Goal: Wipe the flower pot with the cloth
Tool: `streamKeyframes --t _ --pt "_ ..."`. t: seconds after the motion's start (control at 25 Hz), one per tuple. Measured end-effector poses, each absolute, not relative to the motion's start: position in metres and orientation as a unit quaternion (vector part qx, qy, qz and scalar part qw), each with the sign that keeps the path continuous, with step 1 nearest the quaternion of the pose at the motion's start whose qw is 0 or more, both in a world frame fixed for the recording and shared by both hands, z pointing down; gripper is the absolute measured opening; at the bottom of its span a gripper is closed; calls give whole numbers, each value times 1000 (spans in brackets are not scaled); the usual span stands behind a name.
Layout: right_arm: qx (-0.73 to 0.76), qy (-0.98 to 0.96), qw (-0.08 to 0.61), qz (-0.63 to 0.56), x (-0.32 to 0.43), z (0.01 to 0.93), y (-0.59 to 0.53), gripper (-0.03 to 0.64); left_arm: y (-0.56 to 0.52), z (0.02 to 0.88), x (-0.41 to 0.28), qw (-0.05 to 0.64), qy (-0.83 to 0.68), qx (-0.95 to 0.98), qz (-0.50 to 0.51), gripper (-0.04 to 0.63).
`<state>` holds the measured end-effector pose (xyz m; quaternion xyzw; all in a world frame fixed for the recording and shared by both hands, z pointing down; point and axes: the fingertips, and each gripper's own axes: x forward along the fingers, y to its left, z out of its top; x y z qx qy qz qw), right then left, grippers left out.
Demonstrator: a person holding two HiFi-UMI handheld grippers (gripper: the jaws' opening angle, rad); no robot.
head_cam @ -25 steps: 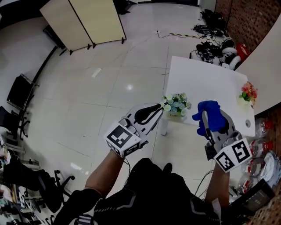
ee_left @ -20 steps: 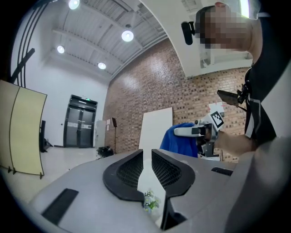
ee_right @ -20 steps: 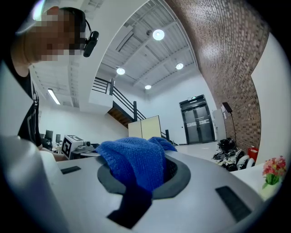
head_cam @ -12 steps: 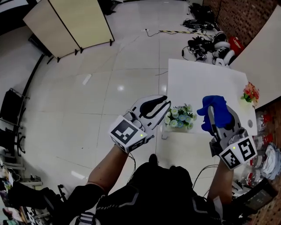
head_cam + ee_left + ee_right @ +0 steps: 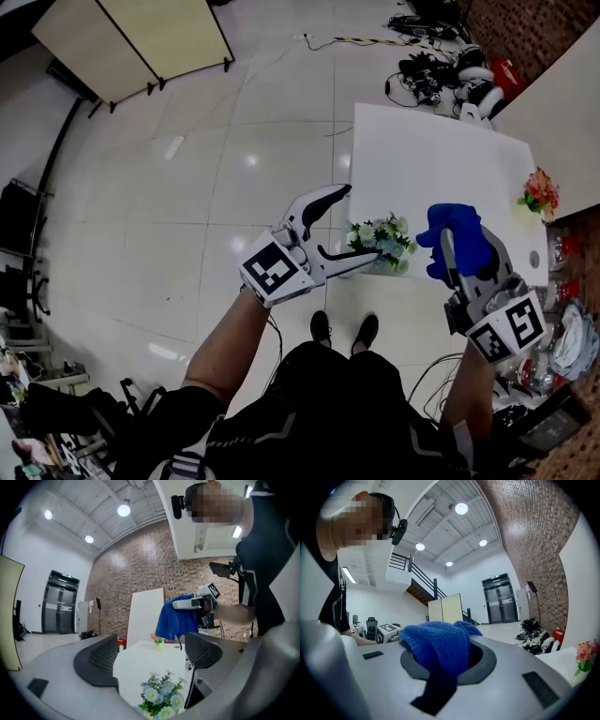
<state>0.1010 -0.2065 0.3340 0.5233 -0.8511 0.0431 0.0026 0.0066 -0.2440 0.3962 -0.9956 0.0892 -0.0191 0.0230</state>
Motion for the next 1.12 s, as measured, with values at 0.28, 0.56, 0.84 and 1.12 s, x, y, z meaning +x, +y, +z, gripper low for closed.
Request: streamKeyframes --t 0.28,0.56,0.84,1.12 --pt "505 -861 -7 60 103 354 -214 75 -233 464 15 23 44 -996 -79 597" --pt "512 -856 28 71 130 421 -219 75 -246 569 9 -8 63 -994 -94 597" --pt "518 -851 29 77 133 481 -226 75 -252 662 9 -13 45 -992 -117 597" --pt "520 -850 23 82 143 516 -221 75 -258 699 48 5 10 -993 -114 597"
